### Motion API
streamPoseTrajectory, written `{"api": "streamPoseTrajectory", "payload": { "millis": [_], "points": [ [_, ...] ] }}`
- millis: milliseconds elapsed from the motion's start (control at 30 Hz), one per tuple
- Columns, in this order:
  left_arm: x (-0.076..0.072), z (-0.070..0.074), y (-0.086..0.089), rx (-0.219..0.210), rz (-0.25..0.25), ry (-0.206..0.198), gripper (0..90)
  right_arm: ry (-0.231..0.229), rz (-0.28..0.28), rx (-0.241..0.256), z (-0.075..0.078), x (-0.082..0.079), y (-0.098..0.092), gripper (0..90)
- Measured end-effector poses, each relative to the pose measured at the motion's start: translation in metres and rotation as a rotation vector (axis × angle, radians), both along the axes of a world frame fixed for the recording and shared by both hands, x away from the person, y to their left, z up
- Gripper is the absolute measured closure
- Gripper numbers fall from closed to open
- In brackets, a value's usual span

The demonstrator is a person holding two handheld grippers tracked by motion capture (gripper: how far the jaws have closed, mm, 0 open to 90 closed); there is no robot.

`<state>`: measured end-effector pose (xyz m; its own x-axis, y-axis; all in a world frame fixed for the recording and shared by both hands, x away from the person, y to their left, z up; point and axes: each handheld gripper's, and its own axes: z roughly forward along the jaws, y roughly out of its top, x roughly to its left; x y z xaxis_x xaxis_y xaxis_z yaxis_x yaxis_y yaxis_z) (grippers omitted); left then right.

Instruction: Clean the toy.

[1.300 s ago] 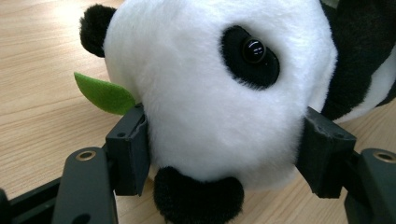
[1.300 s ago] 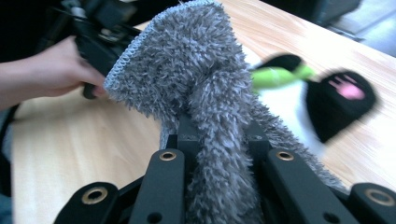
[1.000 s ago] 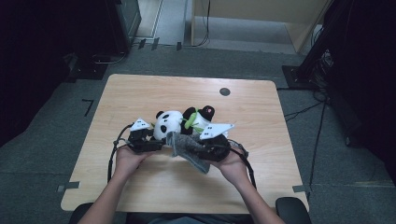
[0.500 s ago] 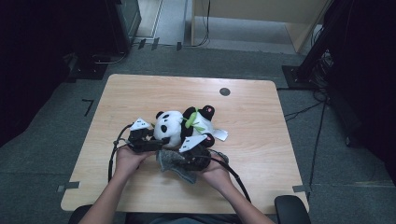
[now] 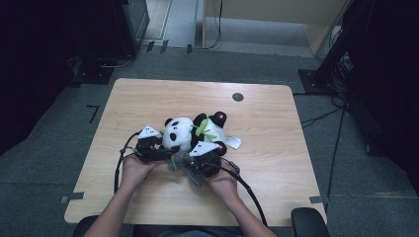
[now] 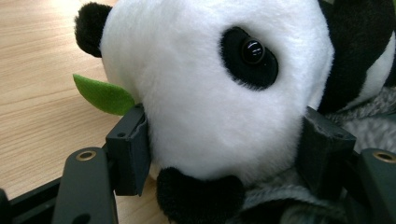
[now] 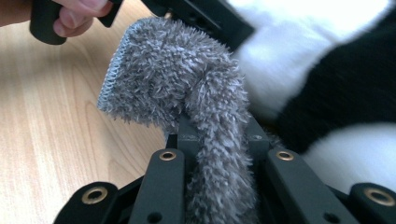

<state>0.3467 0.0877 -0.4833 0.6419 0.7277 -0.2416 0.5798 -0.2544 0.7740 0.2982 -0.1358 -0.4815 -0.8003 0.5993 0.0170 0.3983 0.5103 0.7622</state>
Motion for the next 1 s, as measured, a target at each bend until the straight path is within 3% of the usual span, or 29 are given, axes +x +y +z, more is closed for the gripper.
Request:
{"api": "streamPoseTrajectory", "payload": {
  "millis": [233, 467, 567, 833, 1000],
  "points": [
    [0.0, 0.0, 0.0, 0.009, -0.006, -0.008, 29.4, -0.019, -0.057, 0.035, -0.002, -0.009, -0.016, 76.5],
    [0.002, -0.001, 0.002, -0.012, -0.011, 0.006, 29.5, -0.053, -0.105, 0.059, 0.003, -0.019, -0.042, 76.6],
    [0.002, -0.002, 0.002, -0.003, -0.016, 0.0, 29.6, -0.056, -0.136, 0.072, 0.003, -0.022, -0.062, 76.4],
    [0.002, -0.002, 0.003, -0.006, -0.016, -0.001, 29.4, -0.044, -0.174, 0.092, 0.004, -0.033, -0.095, 76.5],
    [0.001, -0.002, 0.002, -0.003, -0.015, 0.0, 29.1, -0.037, -0.145, 0.105, 0.007, -0.036, -0.093, 76.5]
  ]
}}
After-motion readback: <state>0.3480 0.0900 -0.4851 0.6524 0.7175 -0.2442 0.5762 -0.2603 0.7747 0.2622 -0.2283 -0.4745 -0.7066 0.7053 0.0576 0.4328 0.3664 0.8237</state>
